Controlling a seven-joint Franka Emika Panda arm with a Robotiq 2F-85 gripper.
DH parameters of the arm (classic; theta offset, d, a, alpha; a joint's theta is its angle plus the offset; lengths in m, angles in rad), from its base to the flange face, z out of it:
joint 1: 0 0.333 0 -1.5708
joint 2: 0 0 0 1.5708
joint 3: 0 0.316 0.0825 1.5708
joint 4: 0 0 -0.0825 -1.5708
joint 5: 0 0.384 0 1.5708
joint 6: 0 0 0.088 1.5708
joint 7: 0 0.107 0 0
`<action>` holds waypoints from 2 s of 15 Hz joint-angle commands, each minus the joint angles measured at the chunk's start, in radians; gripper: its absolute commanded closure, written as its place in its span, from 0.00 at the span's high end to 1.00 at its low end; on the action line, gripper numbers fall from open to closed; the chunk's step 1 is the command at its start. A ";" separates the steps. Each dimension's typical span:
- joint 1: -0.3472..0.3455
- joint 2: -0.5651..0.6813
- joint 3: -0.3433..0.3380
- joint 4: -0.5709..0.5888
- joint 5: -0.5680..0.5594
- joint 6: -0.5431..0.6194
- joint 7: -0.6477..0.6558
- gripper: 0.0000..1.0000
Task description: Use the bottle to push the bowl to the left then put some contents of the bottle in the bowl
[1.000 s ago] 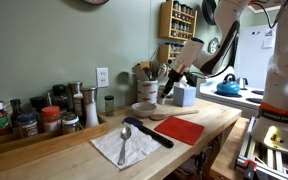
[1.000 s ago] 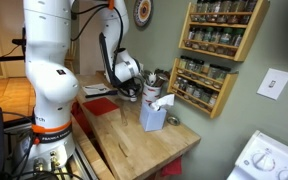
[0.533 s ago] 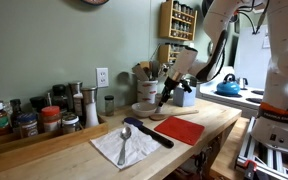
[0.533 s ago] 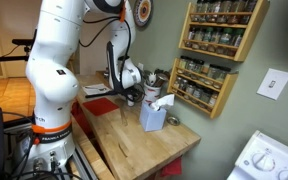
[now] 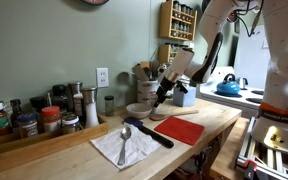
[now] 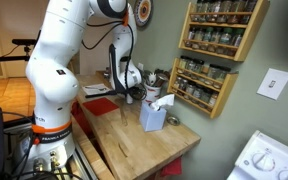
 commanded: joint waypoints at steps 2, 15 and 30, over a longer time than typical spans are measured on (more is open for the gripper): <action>-0.039 0.074 0.078 0.032 0.096 0.034 -0.167 0.30; -0.192 0.131 0.222 0.069 0.063 0.081 -0.190 0.30; -0.367 0.231 0.426 0.156 -0.071 0.051 -0.151 0.30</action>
